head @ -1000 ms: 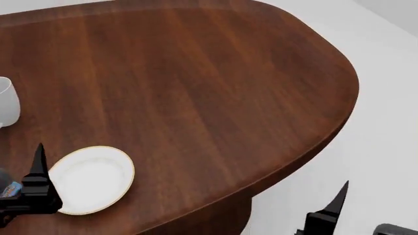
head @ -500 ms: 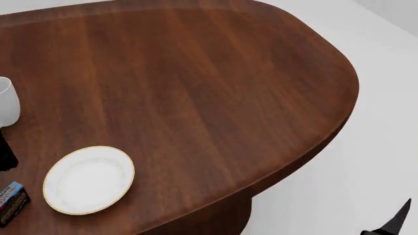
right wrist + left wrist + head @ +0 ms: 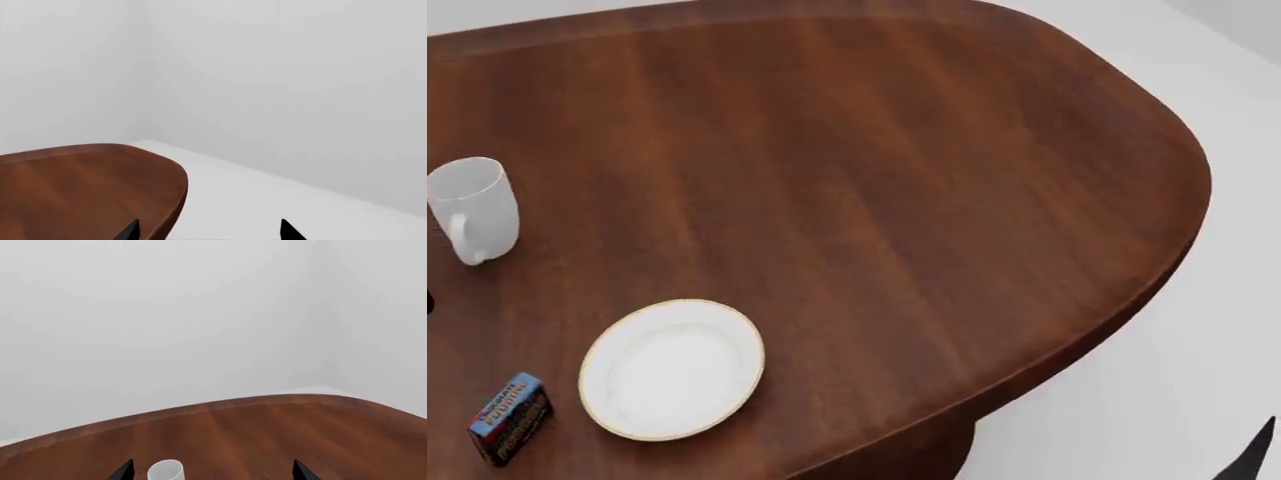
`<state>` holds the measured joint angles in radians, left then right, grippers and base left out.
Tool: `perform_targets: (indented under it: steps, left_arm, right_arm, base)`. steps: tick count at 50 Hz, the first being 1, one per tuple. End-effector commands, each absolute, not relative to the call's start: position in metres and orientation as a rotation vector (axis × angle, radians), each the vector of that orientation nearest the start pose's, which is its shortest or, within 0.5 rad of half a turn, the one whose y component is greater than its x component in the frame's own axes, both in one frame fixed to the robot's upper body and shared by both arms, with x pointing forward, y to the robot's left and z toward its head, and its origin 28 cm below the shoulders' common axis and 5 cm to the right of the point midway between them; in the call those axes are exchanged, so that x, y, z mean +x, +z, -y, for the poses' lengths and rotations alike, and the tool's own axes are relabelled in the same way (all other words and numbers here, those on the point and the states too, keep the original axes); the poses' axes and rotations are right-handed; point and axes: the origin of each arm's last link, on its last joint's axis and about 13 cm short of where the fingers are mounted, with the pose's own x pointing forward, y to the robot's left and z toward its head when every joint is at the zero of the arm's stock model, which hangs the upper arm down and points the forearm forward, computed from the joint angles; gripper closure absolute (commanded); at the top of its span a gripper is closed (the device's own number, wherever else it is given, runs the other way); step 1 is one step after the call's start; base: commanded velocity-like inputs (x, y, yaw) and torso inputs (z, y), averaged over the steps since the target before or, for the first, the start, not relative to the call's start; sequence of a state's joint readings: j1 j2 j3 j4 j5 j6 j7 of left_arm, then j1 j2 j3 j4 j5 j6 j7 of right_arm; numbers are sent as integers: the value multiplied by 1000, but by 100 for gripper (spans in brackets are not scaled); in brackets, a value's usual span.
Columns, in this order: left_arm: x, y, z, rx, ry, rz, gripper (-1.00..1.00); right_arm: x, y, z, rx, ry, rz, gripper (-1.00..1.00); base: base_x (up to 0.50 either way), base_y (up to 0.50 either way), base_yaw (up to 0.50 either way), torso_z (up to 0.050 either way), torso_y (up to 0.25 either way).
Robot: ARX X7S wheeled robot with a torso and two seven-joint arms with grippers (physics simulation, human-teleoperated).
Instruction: Put the white mug on the plate.
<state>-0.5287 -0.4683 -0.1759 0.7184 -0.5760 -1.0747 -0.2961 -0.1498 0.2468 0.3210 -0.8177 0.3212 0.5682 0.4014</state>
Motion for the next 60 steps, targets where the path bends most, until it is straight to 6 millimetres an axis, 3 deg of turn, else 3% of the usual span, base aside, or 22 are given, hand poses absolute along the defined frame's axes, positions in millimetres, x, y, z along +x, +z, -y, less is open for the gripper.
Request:
perform_targets:
  steps: [1,43,60]
  left_arm:
    - [227,221,-278,99,83,167,-100]
    - [230,216,-274,108,51,165,-100]
    - [229,216,-275,99,42,169,-100]
  right_arm:
    - [152,127,169,5,-466,158,-100]
    - [149,124,171,35,-463,169,-100]
    - [153,130,167,29,-449,171,-100]
  base:
    - [191,462,0,0,0]
    - [221,448,0,0,0]
    - [92,139,0,0,0]
